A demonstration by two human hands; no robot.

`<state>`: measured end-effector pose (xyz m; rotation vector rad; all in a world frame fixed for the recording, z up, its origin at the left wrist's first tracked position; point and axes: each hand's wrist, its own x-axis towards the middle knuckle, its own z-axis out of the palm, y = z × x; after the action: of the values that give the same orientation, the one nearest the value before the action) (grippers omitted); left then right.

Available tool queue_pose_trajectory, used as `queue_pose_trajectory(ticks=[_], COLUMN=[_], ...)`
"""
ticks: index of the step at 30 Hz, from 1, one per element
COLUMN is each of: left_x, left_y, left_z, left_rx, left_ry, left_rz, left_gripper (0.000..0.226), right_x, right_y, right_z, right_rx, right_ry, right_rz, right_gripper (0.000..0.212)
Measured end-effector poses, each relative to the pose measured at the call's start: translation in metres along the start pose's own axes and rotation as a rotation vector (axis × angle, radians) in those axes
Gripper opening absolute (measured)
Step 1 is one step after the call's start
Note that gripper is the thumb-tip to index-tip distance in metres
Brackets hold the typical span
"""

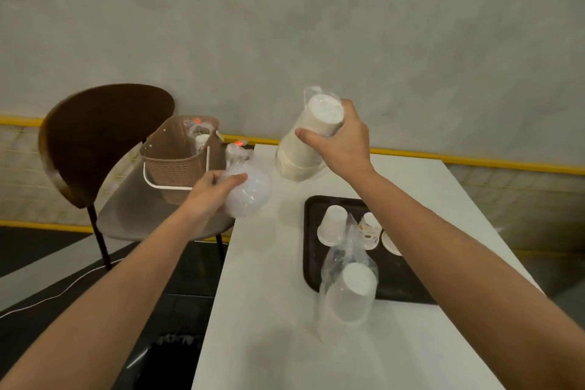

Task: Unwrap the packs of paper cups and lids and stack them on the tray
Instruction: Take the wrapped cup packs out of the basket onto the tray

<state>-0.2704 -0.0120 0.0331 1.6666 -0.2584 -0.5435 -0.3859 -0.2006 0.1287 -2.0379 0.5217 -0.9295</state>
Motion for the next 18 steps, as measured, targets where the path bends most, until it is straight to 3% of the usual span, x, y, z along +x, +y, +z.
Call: queue_pose_trajectory(ticks=[7, 13, 18], left_x=[-0.027, -0.052, -0.072], left_y=[0.008, 0.019, 0.029], left_z=[0.053, 0.096, 0.132], left_rx=[-0.218, -0.249, -0.230], left_ry=[-0.032, -0.108, -0.136], left_rz=[-0.007, 0.005, 0.016], left_gripper=[0.050, 0.041, 0.051], right_x=[-0.024, -0.053, -0.079], right_y=[0.017, 0.053, 0.089], right_z=[-0.072, -0.114, -0.148], right_rx=[-0.032, -0.092, -0.146], right_ry=[0.153, 0.239, 0.230], right_rz=[0.080, 0.189, 0.255], right_gripper=[0.065, 0.066, 0.064])
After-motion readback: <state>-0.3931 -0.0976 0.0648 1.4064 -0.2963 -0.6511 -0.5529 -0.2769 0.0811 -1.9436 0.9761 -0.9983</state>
